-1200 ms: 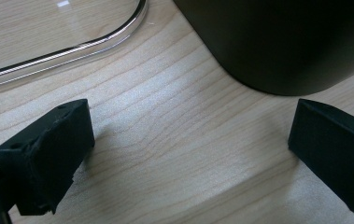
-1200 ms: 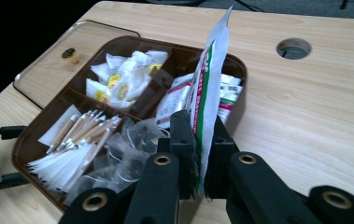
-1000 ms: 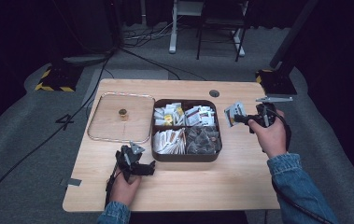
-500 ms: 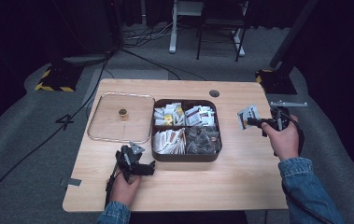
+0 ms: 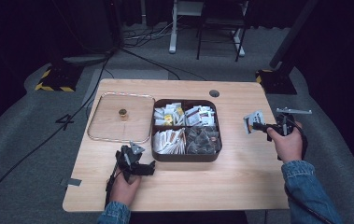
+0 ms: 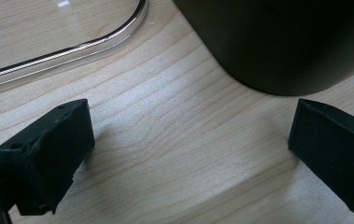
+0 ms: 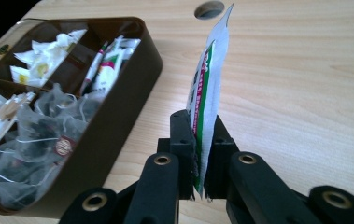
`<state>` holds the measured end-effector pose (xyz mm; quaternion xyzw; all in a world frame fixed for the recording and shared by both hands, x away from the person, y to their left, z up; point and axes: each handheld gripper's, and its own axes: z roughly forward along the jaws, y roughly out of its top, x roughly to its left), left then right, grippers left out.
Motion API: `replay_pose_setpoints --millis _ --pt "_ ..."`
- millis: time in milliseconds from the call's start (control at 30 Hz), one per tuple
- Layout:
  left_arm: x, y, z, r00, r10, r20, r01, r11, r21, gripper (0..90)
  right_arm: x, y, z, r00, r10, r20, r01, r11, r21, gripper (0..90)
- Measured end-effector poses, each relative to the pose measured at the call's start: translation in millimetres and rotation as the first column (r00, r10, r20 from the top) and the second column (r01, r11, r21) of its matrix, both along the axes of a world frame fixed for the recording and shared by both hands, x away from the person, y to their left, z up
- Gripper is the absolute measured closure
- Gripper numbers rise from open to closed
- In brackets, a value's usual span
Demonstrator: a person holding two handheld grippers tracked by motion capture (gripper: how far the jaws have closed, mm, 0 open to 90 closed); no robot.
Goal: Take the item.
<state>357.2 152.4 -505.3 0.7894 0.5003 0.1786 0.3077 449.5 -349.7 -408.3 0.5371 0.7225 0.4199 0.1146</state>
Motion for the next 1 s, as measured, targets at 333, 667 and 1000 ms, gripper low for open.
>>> replay_pose_setpoints --millis 333,667,1000 --pt "0.0 0.0 0.1 1.0 0.0 -0.001 0.0 1.0 0.001 0.6 6.0 -7.7 -25.4 0.9976 -0.023 -0.066 0.021 0.999 -0.035 85.4" --pt "0.0 0.0 0.0 1.0 0.0 0.0 0.0 1.0 0.0 0.6 8.3 -8.6 -41.7 0.9925 -0.031 -0.119 0.026 0.999 -0.042 85.4" --pt "0.0 -0.1 0.0 1.0 0.001 0.0 -0.001 1.0 0.0 0.6 9.5 -10.8 -48.6 0.9805 -0.053 -0.189 0.048 0.998 -0.034 85.1"
